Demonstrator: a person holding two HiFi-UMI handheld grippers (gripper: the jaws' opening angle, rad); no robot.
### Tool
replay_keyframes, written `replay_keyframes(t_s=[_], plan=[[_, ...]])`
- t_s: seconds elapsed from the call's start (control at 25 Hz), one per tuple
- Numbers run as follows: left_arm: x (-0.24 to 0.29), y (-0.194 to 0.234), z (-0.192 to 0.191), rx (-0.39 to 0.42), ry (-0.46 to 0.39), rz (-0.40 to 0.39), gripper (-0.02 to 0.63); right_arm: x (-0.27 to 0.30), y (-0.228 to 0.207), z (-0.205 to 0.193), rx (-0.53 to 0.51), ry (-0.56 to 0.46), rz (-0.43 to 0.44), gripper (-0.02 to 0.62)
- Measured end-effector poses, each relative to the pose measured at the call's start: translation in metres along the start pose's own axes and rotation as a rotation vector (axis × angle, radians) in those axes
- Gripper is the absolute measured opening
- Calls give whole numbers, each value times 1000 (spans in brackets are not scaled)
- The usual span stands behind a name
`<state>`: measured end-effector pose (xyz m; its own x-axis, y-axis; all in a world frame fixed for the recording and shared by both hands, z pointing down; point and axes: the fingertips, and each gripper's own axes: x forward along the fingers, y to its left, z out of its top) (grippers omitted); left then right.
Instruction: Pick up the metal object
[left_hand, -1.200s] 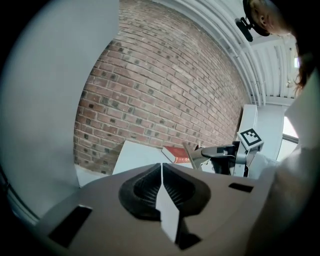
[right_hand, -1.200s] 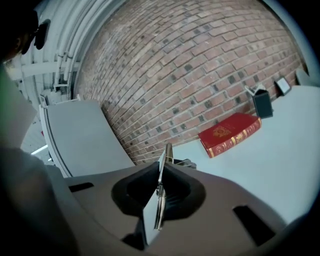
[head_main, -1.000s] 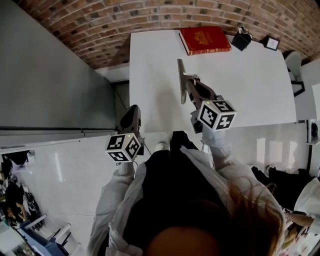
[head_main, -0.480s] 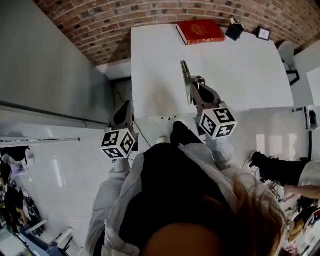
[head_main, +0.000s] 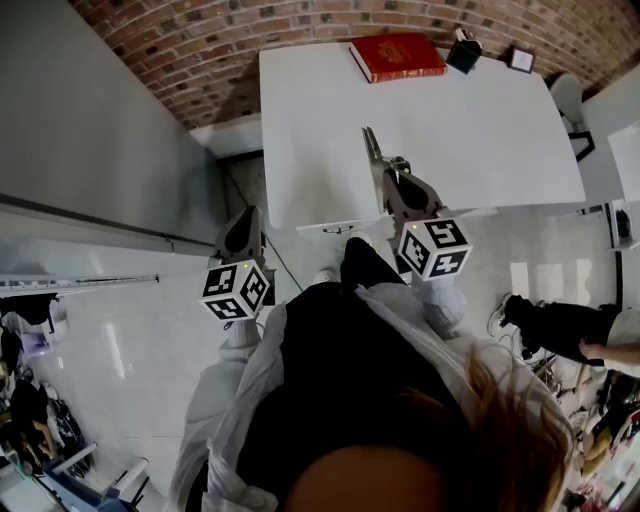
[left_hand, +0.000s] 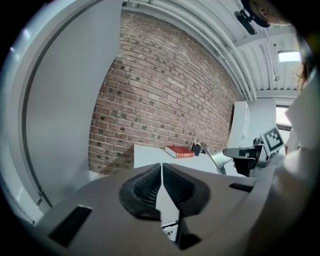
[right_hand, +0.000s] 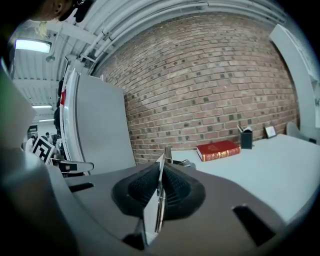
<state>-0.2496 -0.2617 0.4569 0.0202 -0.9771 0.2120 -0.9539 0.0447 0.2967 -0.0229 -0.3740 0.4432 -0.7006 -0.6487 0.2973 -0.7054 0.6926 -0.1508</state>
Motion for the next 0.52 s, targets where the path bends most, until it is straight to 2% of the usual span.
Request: replay_keyframes(t_s=[0.52], plan=[[1, 6, -6, -40, -4, 11, 23, 9, 7, -1, -14, 21, 22, 25]])
